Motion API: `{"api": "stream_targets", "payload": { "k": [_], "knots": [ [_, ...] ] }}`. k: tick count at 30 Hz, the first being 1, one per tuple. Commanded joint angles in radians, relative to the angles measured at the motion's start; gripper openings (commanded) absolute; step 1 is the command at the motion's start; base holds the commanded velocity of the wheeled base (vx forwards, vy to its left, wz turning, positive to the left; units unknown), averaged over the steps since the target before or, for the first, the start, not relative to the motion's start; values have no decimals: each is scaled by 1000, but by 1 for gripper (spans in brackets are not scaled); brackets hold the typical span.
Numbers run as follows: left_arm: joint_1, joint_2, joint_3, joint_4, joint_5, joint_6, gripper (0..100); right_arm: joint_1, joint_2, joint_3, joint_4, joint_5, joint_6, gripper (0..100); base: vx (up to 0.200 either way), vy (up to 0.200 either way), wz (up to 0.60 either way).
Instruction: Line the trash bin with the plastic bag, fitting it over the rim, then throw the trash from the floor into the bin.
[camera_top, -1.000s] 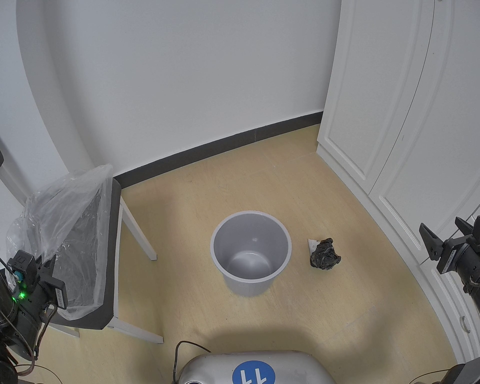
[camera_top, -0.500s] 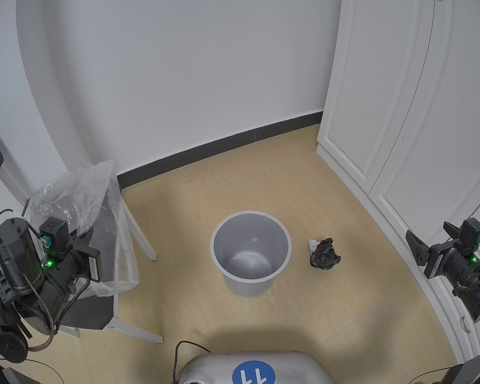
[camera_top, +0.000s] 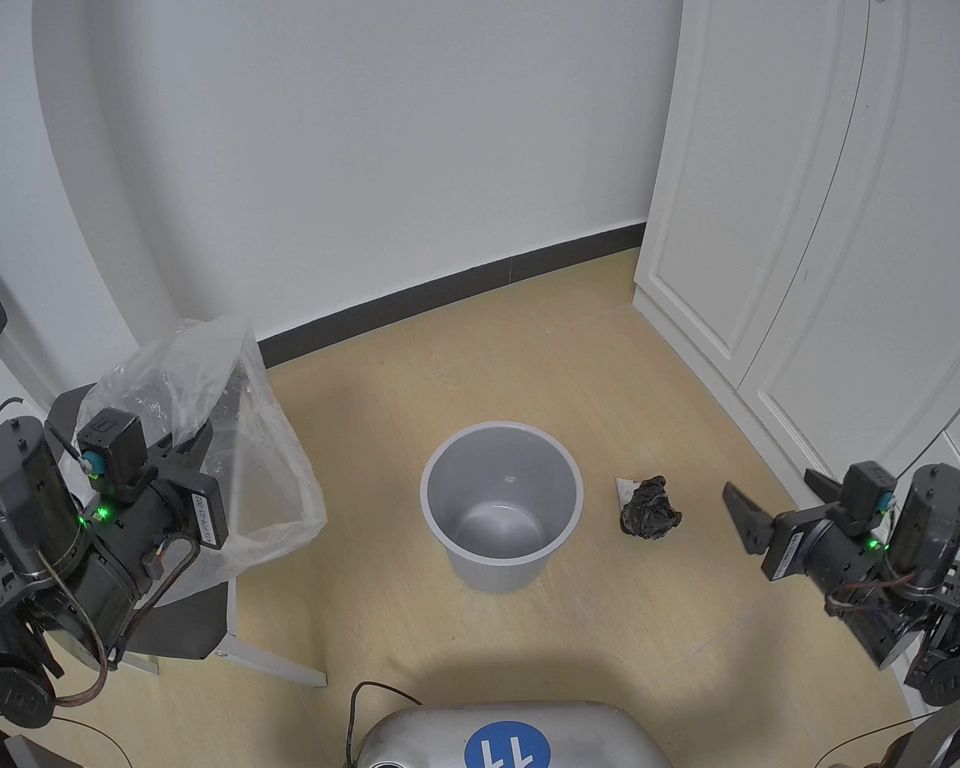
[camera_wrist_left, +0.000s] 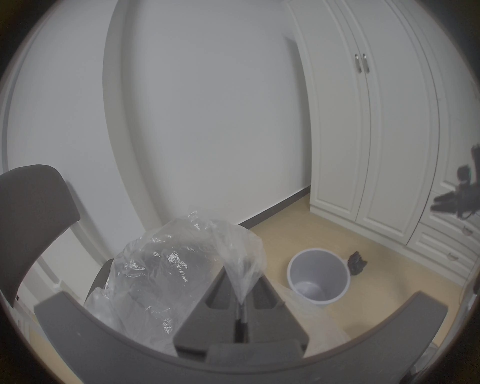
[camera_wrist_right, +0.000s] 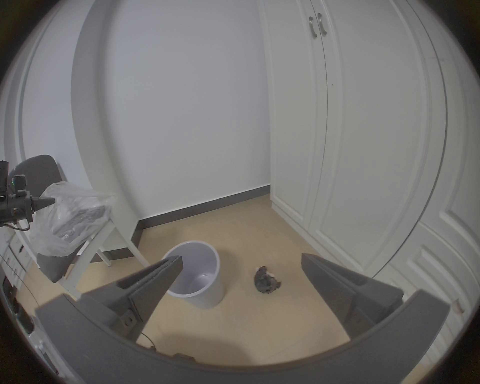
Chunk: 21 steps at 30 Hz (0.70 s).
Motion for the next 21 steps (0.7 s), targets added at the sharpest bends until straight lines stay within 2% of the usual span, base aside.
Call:
{"api": "stream_targets", "payload": {
  "k": [1, 5, 12, 15, 17, 21],
  "knots": [
    [-46, -59, -8, -2, 1, -9, 0, 70, 163, 32, -65, 6, 42, 100, 0, 0, 0],
    [-86, -66, -3, -4, 1, -13, 0, 104, 187, 34, -100, 7, 91, 100, 0, 0, 0],
    [-149, -95, -5, -4, -6, -43, 0, 131, 173, 25, -108, 3, 95, 100, 0, 0, 0],
    [-164, -102, -5, -7, -22, -53, 0, 133, 170, 20, -114, 4, 95, 100, 0, 0, 0],
    [-172, -121, 4, -12, -72, -58, 0, 134, 178, 19, -157, 4, 94, 100, 0, 0, 0],
    [-175, -123, 8, -12, -95, -75, 0, 134, 190, 20, -201, 3, 92, 100, 0, 0, 0]
  ]
}}
